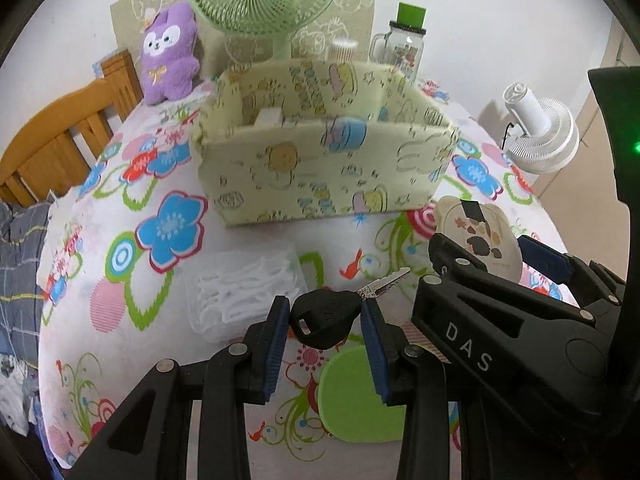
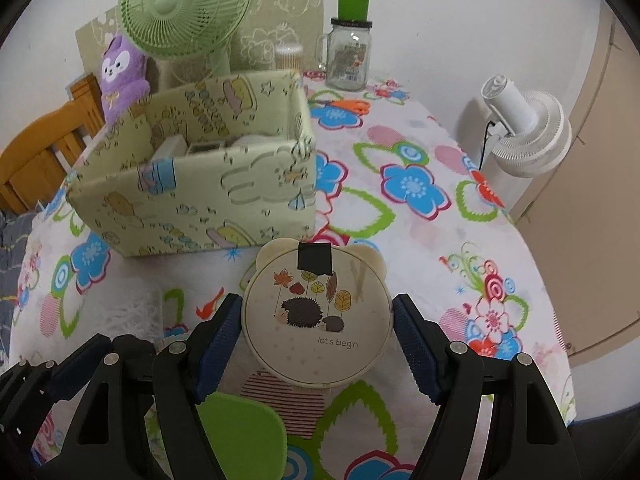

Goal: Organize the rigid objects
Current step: 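Carry key with left tool while right tool carries container over the box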

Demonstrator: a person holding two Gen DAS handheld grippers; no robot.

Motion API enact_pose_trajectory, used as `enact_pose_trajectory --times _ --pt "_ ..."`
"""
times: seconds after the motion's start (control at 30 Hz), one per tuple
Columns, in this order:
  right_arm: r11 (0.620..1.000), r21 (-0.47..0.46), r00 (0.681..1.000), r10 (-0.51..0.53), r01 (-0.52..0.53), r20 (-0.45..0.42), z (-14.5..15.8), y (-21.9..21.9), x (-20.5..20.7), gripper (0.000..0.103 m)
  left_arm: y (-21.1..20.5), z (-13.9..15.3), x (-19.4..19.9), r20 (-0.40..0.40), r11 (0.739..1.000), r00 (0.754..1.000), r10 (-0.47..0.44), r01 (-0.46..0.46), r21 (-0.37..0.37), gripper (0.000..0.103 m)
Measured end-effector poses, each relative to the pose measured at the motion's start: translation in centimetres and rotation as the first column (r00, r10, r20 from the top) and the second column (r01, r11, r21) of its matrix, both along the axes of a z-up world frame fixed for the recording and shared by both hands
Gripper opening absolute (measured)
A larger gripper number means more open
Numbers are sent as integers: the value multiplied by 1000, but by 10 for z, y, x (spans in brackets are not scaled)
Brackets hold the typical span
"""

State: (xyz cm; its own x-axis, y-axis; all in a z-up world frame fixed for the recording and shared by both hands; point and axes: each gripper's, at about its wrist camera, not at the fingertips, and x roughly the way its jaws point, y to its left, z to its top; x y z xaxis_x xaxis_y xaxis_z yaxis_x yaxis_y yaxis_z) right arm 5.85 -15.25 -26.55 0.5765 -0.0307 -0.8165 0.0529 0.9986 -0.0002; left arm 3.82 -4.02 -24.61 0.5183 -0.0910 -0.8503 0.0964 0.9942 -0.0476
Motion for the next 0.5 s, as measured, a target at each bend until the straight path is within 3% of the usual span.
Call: enact_pose_trajectory --times 0.5 --pt "1000 5 999 21 -21 40 41 -1 -4 77 -5 33 4 64 1000 998 3 -4 18 37"
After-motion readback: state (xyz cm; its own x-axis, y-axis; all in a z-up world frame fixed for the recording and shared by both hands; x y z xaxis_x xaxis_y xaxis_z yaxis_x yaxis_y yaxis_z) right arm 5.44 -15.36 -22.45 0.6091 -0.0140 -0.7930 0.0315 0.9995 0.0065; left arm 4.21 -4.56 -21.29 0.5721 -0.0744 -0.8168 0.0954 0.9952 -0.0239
